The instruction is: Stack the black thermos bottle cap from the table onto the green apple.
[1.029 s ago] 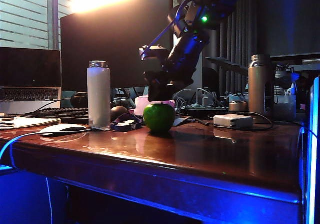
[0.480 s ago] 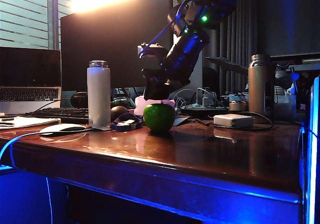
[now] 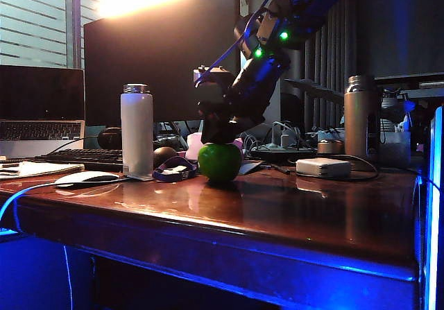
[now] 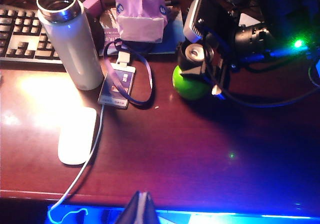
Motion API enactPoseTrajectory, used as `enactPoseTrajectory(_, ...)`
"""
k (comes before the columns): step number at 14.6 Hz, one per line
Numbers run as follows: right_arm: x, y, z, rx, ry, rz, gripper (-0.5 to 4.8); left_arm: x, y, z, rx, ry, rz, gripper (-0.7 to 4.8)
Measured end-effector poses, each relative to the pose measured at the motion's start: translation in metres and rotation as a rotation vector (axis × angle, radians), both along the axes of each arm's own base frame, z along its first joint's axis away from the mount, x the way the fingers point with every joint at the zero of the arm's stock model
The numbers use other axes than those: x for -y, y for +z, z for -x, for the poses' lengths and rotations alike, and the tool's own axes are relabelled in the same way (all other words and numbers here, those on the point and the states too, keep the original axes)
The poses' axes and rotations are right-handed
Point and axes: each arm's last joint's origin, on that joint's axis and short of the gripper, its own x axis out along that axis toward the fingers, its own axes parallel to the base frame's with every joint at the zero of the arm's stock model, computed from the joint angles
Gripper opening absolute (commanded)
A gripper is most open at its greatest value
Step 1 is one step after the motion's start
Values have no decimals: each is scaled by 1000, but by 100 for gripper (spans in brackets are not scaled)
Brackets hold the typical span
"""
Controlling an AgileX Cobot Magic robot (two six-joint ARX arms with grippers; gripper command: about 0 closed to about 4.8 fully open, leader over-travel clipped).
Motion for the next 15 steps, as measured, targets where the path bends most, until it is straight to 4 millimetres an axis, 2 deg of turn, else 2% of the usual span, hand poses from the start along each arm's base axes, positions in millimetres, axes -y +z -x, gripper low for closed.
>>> enactPoseTrajectory(6, 0, -1, -1, 3, -10, 7, 261, 0, 0, 0, -2, -2, -4, -4)
enactPoseTrajectory(7, 0, -1, 0, -1, -9, 9, 276, 0, 0, 0, -1, -3, -5, -4)
enactPoseTrajectory(9, 0, -1, 0, -13, -7, 13, 359, 0, 0, 0, -1, -4, -5, -4)
enactPoseTrajectory(10, 1, -1, 1, -14, -5, 16, 448, 0, 0, 0, -1, -4, -5, -4)
enactPoseTrajectory(11, 1, -2, 1, -28, -2, 21, 479, 0, 0, 0, -1, -3, -5, -4)
enactPoseTrajectory(15, -1, -4, 5, -58, 14, 23, 479, 0, 0, 0, 0, -3, -5, -4)
